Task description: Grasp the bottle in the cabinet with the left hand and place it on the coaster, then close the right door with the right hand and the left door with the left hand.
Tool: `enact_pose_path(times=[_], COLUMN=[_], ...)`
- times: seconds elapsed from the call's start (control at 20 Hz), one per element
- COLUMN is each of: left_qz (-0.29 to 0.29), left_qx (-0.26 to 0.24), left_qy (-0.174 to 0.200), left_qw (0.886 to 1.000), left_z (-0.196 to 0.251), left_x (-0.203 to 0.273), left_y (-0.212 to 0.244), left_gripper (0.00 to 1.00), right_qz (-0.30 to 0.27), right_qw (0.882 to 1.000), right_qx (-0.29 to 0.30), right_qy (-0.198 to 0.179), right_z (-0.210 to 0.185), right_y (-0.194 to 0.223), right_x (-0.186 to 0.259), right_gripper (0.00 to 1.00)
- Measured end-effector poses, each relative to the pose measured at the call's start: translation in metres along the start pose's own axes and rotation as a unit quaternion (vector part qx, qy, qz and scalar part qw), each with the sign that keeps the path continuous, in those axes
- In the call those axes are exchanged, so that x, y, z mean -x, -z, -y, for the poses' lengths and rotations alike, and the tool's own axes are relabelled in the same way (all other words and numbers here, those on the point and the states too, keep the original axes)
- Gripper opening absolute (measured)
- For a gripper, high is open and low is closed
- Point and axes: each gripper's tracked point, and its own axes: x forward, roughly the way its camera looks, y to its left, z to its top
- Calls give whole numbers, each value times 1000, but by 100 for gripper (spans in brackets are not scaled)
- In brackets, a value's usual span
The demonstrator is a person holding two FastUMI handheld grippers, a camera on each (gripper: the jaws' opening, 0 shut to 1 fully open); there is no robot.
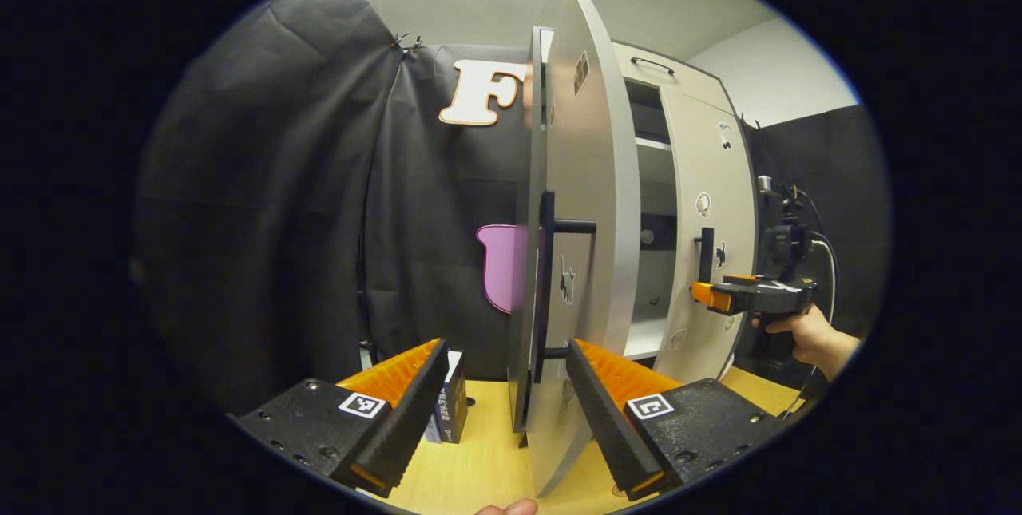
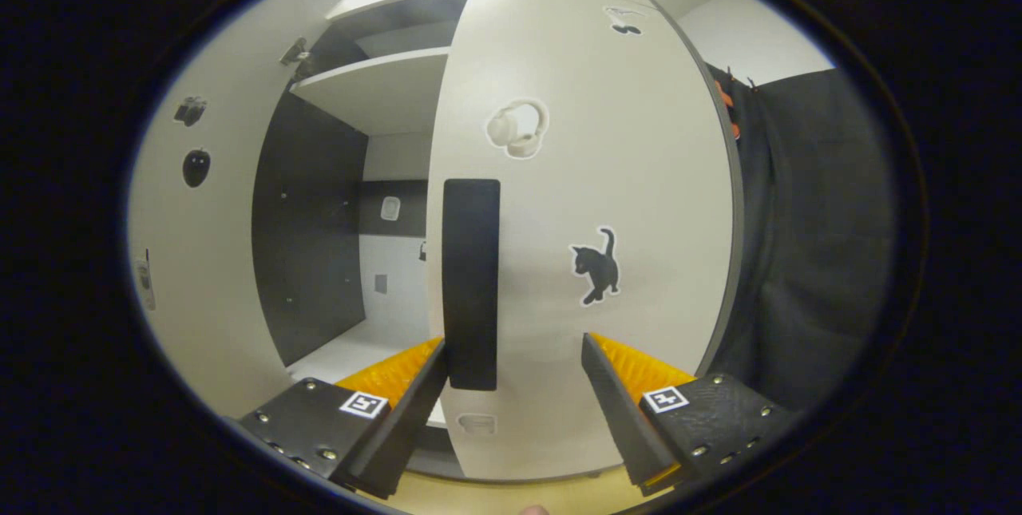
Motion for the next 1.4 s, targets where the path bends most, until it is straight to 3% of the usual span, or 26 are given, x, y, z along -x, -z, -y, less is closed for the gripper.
enact_pose_path(times=[0.1, 0.15, 0.35, 0.65, 1.0, 1.3, 1.35, 1.4], left_qz=[3, -1, -5, -9, 0, -3, -2, -2], left_qx=[6, 12, 39, 36, 1, 11, 11, 8], left_qy=[11, 19, 45, 75, 80, 88, 89, 85], left_qw=[1000, 1000, 998, 996, 997, 996, 996, 996], left_z=[2, 4, 16, 55, 95, 133, 141, 145], left_x=[-2, -3, -5, -17, -30, -49, -54, -61], left_y=[-1, 2, 4, 4, 2, 8, 9, 10], left_gripper=[90, 94, 94, 93, 93, 93, 89, 94], right_qz=[0, -1, -8, -6, -13, -26, -28, -29], right_qw=[1000, 1000, 1000, 1000, 1000, 999, 998, 998], right_qx=[7, 8, 6, -14, -21, -43, -48, -52], right_qy=[0, -2, -9, -21, -16, -4, -2, 1], right_z=[4, 5, 16, 29, 52, 81, 87, 92], right_y=[2, 3, 12, 11, 16, 28, 29, 29], right_x=[10, 15, 43, 84, 103, 114, 116, 117], right_gripper=[100, 100, 100, 100, 100, 100, 100, 97])
